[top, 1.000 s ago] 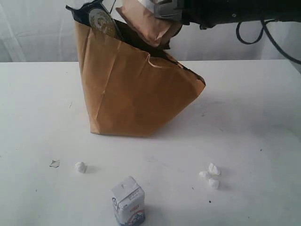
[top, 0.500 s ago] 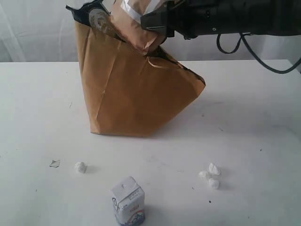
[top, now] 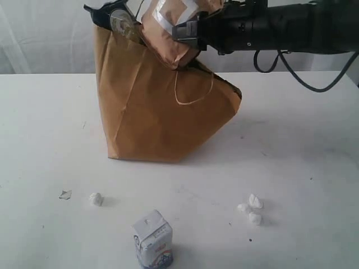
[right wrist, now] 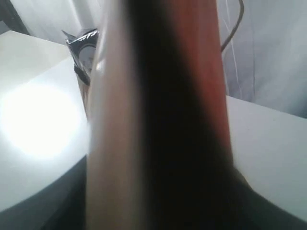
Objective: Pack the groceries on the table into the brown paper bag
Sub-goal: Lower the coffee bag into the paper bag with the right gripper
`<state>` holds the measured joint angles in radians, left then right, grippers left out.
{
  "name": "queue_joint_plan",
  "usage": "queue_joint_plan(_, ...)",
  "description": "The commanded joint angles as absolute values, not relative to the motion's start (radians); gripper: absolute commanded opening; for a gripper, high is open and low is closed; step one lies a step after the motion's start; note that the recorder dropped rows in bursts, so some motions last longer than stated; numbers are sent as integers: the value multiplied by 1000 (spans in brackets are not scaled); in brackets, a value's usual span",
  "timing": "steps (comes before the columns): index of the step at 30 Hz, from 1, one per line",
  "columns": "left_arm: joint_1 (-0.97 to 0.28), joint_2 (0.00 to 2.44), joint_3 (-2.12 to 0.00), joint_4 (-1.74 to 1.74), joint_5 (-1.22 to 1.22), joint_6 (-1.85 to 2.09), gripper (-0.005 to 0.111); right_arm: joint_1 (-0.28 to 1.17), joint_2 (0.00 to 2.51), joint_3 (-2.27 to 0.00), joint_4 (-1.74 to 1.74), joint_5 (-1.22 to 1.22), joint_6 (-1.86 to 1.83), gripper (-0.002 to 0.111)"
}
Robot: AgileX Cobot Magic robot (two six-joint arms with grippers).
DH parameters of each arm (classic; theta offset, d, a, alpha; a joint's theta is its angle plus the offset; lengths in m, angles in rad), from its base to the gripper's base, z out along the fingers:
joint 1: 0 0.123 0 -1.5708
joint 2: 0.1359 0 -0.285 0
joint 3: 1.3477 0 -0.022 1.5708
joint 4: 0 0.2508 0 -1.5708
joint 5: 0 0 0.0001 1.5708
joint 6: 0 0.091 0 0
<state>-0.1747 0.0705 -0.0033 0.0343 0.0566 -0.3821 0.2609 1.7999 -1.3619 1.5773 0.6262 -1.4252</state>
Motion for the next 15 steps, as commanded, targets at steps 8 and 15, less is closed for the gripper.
queue_joint_plan(8,-172,69,0,35,55,-386,0,259,1807,-1421,1578,490,-1496,0)
queue_joint_plan(15,-172,69,0,35,55,-386,0,259,1817,-1432,1569,448,-1537,0)
